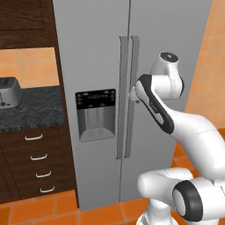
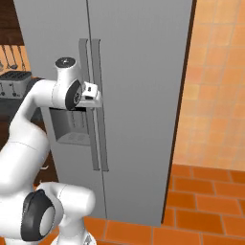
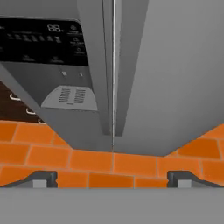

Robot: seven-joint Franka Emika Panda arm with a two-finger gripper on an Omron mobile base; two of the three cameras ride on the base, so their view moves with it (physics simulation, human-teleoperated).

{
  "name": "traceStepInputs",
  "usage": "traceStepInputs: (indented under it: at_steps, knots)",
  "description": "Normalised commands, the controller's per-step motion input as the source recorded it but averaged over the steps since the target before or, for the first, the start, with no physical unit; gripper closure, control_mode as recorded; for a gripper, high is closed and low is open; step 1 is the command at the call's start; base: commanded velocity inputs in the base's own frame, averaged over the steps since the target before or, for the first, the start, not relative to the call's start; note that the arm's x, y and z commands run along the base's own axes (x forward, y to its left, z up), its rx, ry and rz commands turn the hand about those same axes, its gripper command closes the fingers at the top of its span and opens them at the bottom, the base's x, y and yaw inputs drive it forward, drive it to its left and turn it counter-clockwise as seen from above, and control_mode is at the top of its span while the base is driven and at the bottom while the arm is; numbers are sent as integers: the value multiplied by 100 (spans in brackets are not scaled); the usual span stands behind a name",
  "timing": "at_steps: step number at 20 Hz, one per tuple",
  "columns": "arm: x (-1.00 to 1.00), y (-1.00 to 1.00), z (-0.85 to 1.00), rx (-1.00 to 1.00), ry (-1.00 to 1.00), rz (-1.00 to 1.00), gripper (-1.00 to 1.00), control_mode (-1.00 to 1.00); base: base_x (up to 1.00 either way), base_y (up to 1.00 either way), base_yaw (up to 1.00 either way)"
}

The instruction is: Take the strawberry from the fridge and place it on top of the pancake, located on the dining counter.

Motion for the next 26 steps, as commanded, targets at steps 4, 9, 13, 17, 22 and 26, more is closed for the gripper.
traceStepInputs:
  at_steps: [4, 9, 13, 17, 22, 26]
  knots:
    - [100, -7, -11, 0, -29, 0, -100, -100, 0, 0, 0]
    - [65, -16, 2, 8, -32, 0, -100, -100, 0, 0, 0]
    - [57, -2, 1, 13, -14, -1, -100, -100, 0, 0, 0]
    - [64, 0, 0, 1, 0, -5, -100, -100, 0, 0, 0]
    - [72, 0, 0, 0, 1, -4, -100, -100, 0, 0, 0]
    - [71, 0, -1, 0, 0, 0, -100, -100, 0, 0, 0]
